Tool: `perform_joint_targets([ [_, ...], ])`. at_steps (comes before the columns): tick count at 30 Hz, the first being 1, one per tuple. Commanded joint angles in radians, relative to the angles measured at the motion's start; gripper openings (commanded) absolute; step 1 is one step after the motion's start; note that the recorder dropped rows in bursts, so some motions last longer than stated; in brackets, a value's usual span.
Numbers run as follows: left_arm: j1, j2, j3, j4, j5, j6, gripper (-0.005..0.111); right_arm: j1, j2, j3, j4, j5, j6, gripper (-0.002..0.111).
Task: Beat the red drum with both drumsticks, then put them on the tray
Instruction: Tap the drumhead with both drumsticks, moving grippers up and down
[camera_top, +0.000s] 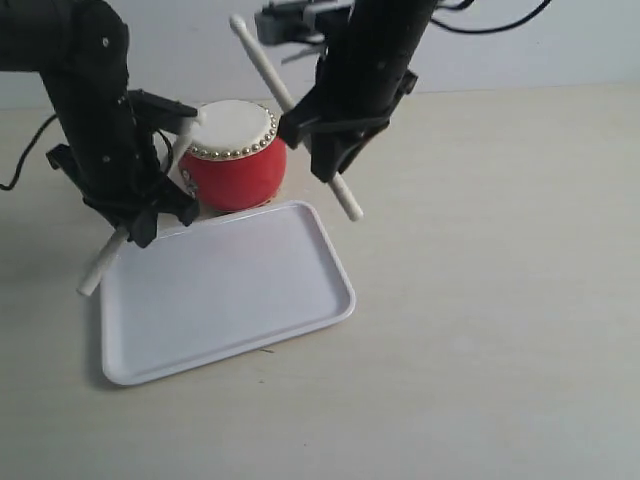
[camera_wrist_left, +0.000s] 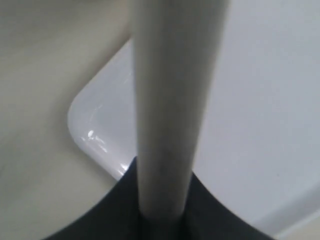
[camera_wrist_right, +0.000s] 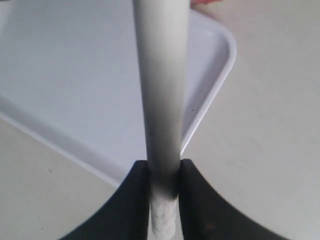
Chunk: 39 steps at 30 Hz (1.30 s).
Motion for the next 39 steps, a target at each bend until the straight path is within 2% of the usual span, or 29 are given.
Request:
perform_joint_targets([
  [1, -0.001, -0.105, -0.012, -0.011, 0.021, -0.008, 0.000, 0.000, 0.136, 0.000, -0.003, -0.004, -0.013, 0.000],
  [7, -0.001, -0.178, -0.012, -0.018, 0.001, -0.028, 0.000, 0.000, 0.178, -0.002, -0.003, -0.004, -0.001, 0.000],
  [14, -0.001, -0.148, -0.012, -0.039, -0.015, -0.028, 0.000, 0.000, 0.062, -0.002, -0.003, -0.004, -0.001, 0.000],
  [19, -0.001, -0.050, -0.012, -0.053, -0.051, -0.024, 0.000, 0.000, -0.077, -0.002, 0.019, -0.004, -0.001, 0.000],
  [24, -0.001, 0.130, -0.012, -0.059, -0.017, 0.021, 0.000, 0.000, -0.173, -0.002, 0.021, -0.004, -0.013, 0.000],
  [28, -0.001, 0.104, -0.012, -0.059, 0.011, 0.021, 0.000, 0.000, -0.085, 0.000, 0.021, -0.004, -0.018, 0.000],
  [34, -0.001, -0.069, -0.012, -0.066, 0.048, 0.021, 0.000, 0.000, 0.174, 0.000, 0.010, -0.004, -0.002, 0.000],
  [39, -0.001, -0.135, -0.012, -0.092, 0.044, 0.021, 0.000, 0.000, 0.205, -0.002, -0.028, -0.004, 0.029, 0.000],
])
